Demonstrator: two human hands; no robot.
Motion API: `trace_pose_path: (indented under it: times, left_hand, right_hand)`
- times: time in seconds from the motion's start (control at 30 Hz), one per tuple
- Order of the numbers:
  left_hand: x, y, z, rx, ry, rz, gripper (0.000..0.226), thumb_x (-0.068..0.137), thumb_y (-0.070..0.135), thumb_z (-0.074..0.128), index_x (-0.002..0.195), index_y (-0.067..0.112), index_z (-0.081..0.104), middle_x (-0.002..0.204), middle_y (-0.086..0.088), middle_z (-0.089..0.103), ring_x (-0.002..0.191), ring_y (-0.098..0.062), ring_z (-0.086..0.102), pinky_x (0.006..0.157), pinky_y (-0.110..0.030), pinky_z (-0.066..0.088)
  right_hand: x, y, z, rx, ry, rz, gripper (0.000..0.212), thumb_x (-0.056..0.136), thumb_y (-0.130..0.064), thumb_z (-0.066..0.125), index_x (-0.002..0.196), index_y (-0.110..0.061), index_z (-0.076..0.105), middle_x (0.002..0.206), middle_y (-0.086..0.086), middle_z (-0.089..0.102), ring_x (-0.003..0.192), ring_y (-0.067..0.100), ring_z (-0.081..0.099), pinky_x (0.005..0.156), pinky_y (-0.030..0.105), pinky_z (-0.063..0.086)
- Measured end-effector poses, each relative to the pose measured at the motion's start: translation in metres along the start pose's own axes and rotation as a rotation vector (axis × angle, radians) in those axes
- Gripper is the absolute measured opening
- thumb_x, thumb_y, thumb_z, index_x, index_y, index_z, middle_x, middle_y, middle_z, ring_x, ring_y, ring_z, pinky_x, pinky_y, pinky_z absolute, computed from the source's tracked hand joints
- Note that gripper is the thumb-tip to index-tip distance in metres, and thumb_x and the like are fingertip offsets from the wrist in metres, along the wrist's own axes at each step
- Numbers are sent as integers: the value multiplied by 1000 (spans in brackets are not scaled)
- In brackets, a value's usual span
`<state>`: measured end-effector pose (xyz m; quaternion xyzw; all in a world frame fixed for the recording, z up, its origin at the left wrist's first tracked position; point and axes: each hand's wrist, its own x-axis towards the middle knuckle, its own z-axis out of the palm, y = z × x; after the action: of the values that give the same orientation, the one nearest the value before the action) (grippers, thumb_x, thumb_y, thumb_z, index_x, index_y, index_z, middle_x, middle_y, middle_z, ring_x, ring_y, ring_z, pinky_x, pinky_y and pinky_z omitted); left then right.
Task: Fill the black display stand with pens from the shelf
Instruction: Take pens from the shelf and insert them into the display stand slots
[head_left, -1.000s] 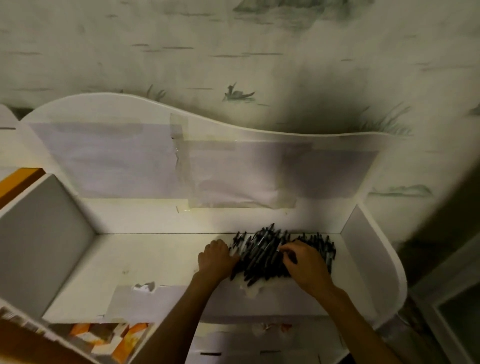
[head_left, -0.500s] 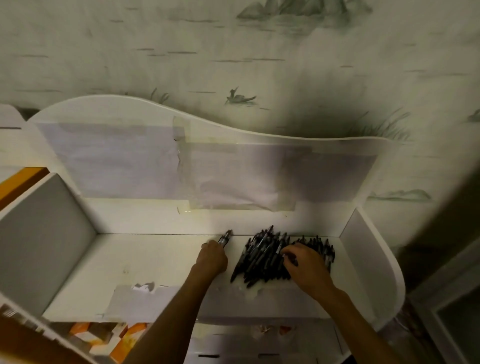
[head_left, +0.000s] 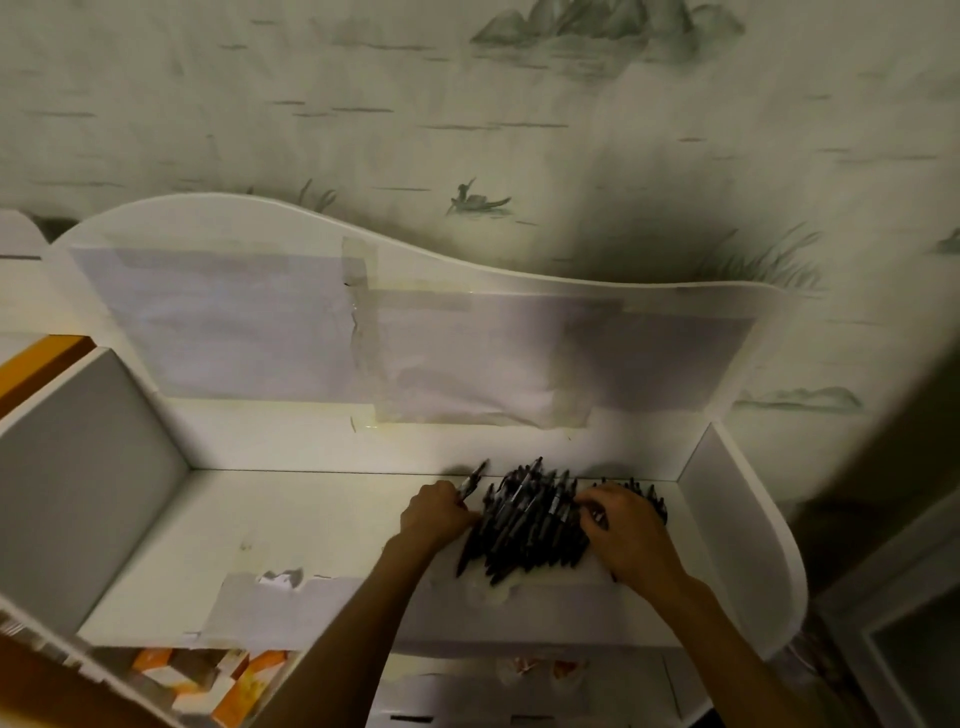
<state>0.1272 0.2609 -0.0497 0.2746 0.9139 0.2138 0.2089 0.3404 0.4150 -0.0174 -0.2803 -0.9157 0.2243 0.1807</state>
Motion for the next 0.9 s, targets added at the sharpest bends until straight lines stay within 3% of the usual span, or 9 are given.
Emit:
trace_pose_path:
  times: [0.13,0.33,0.43,0.5,0.6,0.77,0.9]
  left_hand:
    - [-1,-2,-11,98,-23,-35,51,62,54,79,91,21,55,81,6,55,75,-14,56,57,-26,41]
    - [-4,-11,-2,236,107,-53,32,79,52,64,73,22,54,71,7,56,66,-9,56,56,-24,39]
    - [-4,-18,1,227,190,-38,30,91,47,58,94,17,58,79,5,58,70,-13,58,62,-27,43]
    - [-2,-18,0,154,238,-14,31,97,41,52,108,12,49,91,-3,64,74,-19,60,64,-30,46]
    - [-1,-14,-2,28,211,27,26,99,40,45,106,16,39,94,-8,67,72,-23,58,64,-33,45]
    - [-1,-7,-2,-26,139,34,34,81,47,65,102,22,56,90,2,66,77,-16,59,66,-28,44]
    - [1,-6,-1,31,92,-18,32,76,45,73,92,19,64,79,4,62,69,-11,59,56,-24,45]
  right_hand:
    - [0,0,-1,5,12,0,20,94,-16,62,110,-17,73,109,-1,69,93,11,61,78,17,43]
    - [-4,2,0,-8,3,-8,18,94,-15,62,108,-15,73,107,1,69,92,14,62,80,25,49]
    - [-5,3,0,-12,-8,2,20,94,-15,62,111,-15,72,108,1,68,94,13,61,80,20,45]
    - [-7,3,0,-1,-2,12,20,93,-14,63,111,-15,73,108,0,68,94,13,61,80,18,44]
    - [-8,2,2,6,3,16,20,93,-13,63,110,-15,73,106,1,68,90,12,60,78,19,45]
    - [-9,0,5,15,-5,2,18,93,-13,62,107,-14,73,104,1,67,88,13,60,77,23,48]
    - [-10,0,6,25,-3,-4,18,94,-13,62,109,-14,73,106,1,67,88,11,60,78,22,48]
